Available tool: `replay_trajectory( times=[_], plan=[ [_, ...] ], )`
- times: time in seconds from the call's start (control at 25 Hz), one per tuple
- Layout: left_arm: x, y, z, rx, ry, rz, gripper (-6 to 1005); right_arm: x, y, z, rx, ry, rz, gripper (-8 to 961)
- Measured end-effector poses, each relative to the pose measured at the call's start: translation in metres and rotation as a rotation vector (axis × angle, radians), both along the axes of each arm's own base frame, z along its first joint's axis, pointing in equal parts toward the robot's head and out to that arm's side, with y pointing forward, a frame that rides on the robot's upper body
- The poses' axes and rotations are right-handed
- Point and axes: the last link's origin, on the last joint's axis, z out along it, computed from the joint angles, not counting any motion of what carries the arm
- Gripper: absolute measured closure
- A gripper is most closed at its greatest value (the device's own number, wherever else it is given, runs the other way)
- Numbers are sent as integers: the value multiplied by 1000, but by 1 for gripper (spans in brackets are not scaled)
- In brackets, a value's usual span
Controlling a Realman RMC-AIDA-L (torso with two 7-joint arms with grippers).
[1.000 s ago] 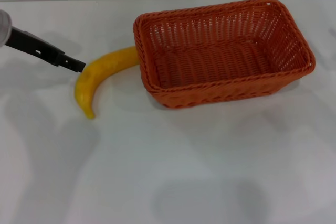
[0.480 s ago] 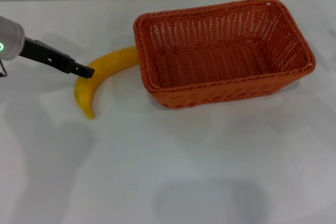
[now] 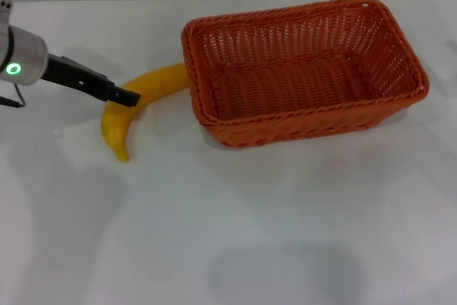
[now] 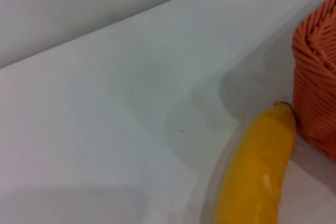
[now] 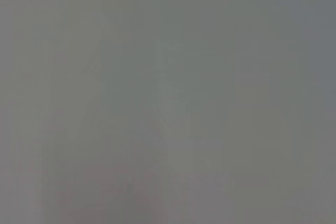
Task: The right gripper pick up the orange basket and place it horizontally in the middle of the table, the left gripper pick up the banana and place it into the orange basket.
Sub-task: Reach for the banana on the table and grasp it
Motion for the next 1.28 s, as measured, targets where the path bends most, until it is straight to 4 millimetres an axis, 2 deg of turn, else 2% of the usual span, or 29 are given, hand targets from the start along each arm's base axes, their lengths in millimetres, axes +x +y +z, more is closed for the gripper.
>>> replay_trajectory(
  times=[0.36, 1.28],
  plan=[
    [-3, -1, -13, -9, -10, 1, 149, 0, 0, 0, -1, -1, 0, 112],
    [-11, -6, -18, -2, -25, 28, 148, 1, -1, 2, 2, -8, 1, 112]
  ],
)
